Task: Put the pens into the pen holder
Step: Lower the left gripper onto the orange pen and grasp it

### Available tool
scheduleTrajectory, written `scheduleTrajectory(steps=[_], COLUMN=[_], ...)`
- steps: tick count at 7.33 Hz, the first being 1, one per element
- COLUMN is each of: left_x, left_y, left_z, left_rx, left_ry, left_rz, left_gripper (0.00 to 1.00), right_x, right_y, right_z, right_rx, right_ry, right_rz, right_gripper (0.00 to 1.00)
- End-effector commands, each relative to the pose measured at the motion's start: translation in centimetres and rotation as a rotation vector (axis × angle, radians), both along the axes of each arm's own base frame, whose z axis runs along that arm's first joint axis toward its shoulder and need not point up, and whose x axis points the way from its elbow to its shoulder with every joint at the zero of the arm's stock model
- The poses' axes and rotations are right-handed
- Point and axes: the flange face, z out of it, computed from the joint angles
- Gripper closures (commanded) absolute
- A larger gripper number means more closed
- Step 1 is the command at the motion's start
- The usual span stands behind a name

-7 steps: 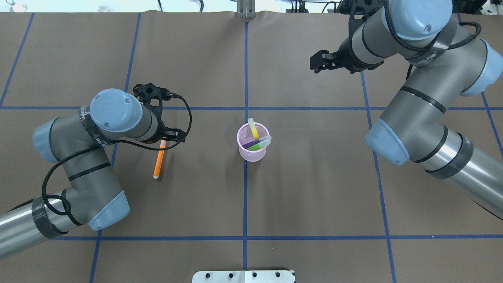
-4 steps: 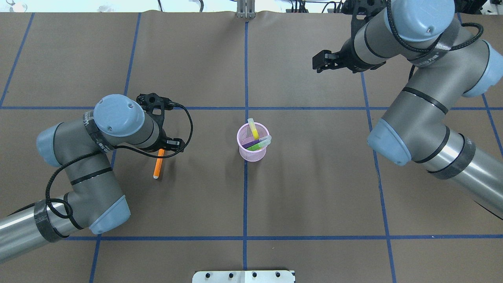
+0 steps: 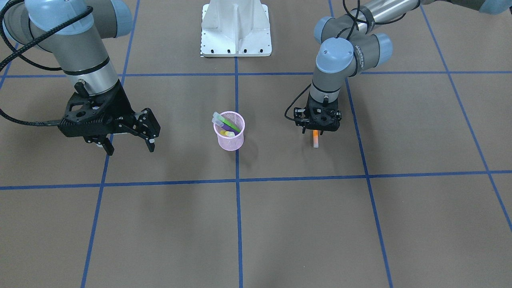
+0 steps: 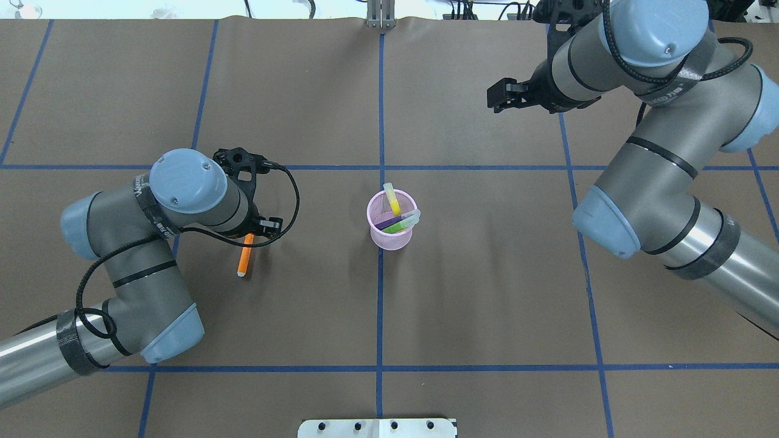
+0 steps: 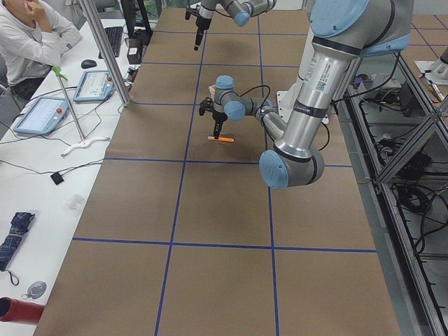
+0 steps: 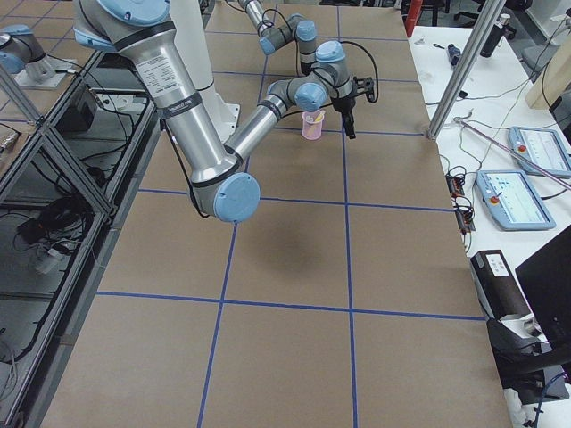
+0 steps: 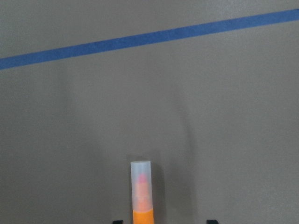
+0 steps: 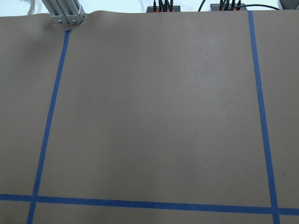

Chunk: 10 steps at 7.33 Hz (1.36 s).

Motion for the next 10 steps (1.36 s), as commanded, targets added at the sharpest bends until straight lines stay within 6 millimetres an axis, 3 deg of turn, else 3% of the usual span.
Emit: scheduleTrajectory(steps=[1,3,8,10], left_x=[0.21,0.24,0.24,0.24], left_y=[-0.13,-0.14,-0.15,-0.15], left_z=[0.35,0.6,1.29,1.29], left_rx=[-0.003,-0.004,-0.008,-0.008], left_ry=[-0.007,-0.012,-0.022,-0.022], left_rz=[0.001,0.004,0.006,0.006], left_gripper=[0.47,0.54,0.54,0.71], right_x=[-0.01,-0.01,-0.03,0.0], right_y=[0.02,0.02,-0.02,0.01], right_z=[0.04,0.04,0.11,0.04], right_rx=[0.0,0.0,-0.001,-0.001], right_ry=[0.001,0.001,0.002,0.001], right_rz=[0.001,0.001,0.004,0.004], right_gripper=[0.01,0.01,0.01,0.01])
